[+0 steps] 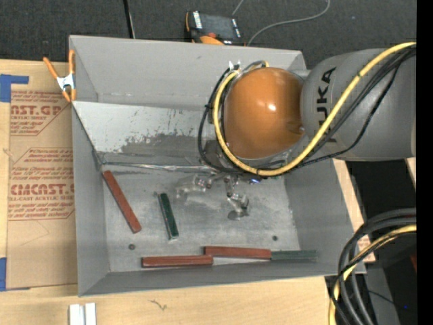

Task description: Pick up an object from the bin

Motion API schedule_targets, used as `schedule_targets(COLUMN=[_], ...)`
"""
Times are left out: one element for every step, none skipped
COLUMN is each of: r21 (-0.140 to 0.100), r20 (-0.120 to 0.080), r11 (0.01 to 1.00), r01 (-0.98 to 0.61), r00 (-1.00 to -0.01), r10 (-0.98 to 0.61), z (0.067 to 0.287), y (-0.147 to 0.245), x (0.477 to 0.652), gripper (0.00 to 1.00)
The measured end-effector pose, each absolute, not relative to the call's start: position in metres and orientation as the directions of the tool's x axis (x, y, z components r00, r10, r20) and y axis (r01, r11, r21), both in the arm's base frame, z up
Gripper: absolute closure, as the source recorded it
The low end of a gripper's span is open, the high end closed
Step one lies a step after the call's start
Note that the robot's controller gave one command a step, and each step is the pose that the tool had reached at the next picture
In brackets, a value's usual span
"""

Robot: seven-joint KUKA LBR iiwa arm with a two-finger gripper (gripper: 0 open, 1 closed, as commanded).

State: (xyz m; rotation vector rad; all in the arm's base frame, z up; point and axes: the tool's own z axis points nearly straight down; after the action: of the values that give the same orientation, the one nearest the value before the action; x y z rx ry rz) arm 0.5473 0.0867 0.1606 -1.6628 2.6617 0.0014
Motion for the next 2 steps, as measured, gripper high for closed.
schedule_targets(r21=[0.006, 0.001], r20=[-0.004, -0.004], r11=[0.306, 0.313], r01=[-0.952, -0.950], r00=[-0.306, -0.313], r10=[-0.952, -0.950], z=[0.0824, 0.0859], y=[0.1658, 0.1623], x=[0.5492, 0.5518], gripper=[0.00, 1.00])
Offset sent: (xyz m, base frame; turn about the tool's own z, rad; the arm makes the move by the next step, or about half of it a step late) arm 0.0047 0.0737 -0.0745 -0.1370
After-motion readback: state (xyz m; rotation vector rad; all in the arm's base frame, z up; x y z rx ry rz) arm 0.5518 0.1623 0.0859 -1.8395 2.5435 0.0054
